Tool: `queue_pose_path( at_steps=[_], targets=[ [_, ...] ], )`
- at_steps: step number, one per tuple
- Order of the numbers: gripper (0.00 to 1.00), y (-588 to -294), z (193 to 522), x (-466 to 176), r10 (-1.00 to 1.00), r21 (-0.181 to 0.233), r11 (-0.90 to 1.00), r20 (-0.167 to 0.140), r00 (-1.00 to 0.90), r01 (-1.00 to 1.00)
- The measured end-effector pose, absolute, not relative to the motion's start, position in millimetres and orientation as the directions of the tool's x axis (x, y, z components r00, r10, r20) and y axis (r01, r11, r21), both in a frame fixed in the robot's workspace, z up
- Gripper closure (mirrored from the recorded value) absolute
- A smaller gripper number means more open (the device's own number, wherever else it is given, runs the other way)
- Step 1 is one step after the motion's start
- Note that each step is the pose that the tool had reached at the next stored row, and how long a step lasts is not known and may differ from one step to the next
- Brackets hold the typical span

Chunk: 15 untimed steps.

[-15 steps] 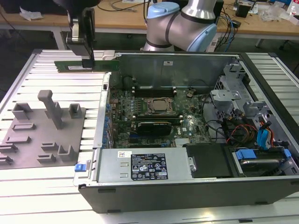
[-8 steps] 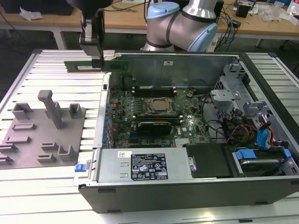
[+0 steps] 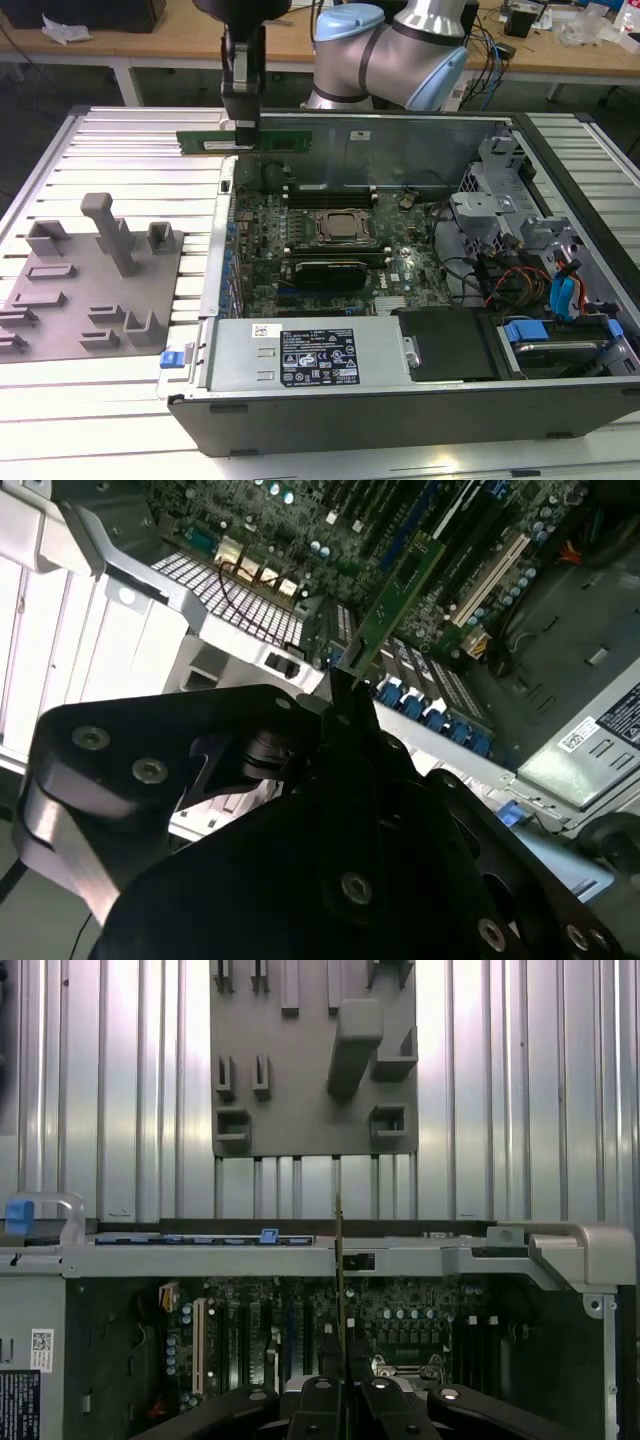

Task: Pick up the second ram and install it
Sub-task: 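Pick up the second ram and move it above second insertion slot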

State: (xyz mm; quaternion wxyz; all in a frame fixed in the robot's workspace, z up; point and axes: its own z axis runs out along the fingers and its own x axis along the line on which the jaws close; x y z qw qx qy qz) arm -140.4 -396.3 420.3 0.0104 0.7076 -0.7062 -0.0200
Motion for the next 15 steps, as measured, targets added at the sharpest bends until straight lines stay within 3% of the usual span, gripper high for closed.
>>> queue_pose_path(
  at_steps=[15],
  targets=[
    [0.87,-395,419,-101,-1.0,0.045,-0.002,-0.014,0.002,-0.999]
  ],
)
